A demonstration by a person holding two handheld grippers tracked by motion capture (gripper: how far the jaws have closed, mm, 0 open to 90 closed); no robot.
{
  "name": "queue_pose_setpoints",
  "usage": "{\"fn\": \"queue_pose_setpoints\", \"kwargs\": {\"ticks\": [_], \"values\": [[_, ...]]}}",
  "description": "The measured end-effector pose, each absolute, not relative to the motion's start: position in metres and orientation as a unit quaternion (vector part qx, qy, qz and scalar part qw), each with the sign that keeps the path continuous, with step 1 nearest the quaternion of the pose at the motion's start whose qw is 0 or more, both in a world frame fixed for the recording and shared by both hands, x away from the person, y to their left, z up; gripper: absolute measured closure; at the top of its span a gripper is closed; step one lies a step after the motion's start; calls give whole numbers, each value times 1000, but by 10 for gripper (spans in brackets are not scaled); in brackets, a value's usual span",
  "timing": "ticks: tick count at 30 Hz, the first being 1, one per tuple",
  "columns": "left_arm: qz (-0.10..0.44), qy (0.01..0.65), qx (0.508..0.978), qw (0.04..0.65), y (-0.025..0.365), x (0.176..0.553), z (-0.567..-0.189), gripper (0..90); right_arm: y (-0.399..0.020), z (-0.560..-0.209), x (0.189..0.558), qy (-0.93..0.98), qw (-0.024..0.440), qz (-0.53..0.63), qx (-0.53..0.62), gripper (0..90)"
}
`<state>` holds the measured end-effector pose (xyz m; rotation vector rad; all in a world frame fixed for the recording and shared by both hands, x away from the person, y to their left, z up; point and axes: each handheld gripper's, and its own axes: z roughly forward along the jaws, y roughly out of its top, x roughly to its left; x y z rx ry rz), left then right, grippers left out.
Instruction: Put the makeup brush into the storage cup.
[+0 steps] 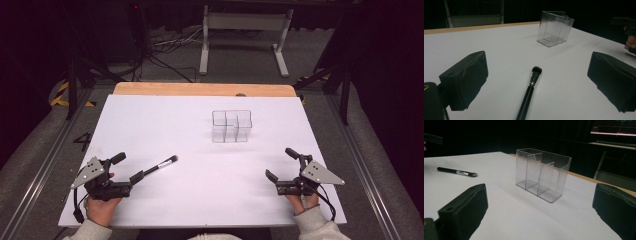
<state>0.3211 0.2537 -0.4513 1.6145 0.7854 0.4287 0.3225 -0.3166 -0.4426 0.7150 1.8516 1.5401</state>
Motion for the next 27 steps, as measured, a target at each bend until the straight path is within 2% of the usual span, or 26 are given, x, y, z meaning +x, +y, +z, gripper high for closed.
{"fn": "queue_pose_setpoints", "kwargs": {"ticks": [5, 9, 27], "values": [[181, 339, 696, 607, 253, 322, -448, 38, -317, -442, 322, 701, 310, 584, 266, 2], [156, 329, 698, 617, 248, 325, -443, 38, -317, -443, 323, 700, 304, 587, 271, 2], [156, 305, 718, 606, 225, 356, -418, 33, -318, -442, 324, 700, 305, 587, 271, 0]]}}
